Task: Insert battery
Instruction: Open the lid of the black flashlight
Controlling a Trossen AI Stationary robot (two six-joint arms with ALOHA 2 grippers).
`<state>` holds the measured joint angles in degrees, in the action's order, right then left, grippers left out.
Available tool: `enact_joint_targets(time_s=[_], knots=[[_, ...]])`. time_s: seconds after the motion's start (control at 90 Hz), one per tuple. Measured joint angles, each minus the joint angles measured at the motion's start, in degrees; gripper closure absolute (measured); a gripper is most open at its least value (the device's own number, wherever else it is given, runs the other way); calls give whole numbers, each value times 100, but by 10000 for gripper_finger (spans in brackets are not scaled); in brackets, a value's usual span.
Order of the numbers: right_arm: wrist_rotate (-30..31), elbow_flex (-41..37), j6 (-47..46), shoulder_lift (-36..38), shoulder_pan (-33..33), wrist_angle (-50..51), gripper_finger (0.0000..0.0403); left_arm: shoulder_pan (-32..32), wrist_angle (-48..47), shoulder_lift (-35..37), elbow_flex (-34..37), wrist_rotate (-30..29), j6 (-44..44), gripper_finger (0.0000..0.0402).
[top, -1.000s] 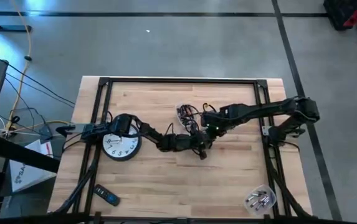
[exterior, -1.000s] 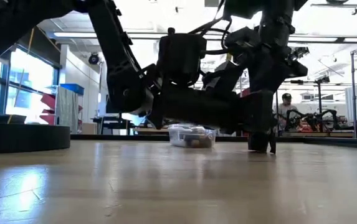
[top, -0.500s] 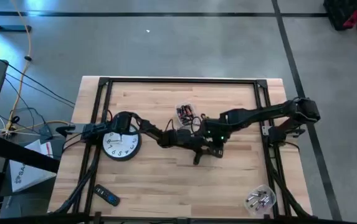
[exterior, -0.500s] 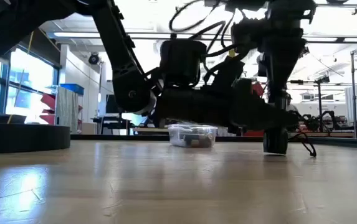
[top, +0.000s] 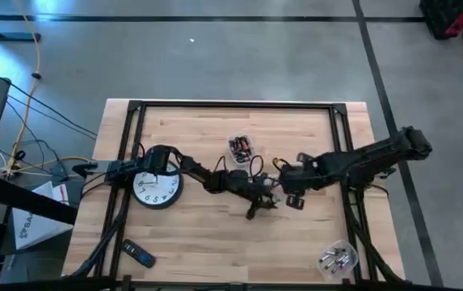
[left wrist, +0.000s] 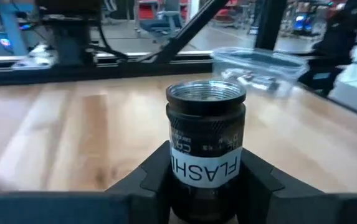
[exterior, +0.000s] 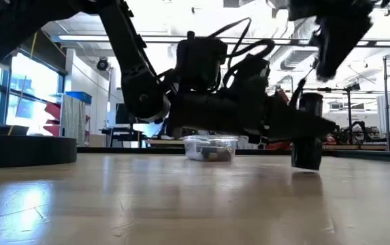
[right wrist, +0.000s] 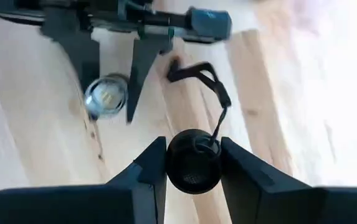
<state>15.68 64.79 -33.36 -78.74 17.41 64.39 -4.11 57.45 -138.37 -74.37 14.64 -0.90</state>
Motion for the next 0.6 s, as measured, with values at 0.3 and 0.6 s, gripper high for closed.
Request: enact_joint_targets(time_s=[0.3,0.6], knots=[[596,-814,-1640,-50,621,-322,316,-183,548,8,0,64,-240,304],[269,-2636,-2513,-54,813,-3241,315,-181,-2202,803,0,-913,-413,304]])
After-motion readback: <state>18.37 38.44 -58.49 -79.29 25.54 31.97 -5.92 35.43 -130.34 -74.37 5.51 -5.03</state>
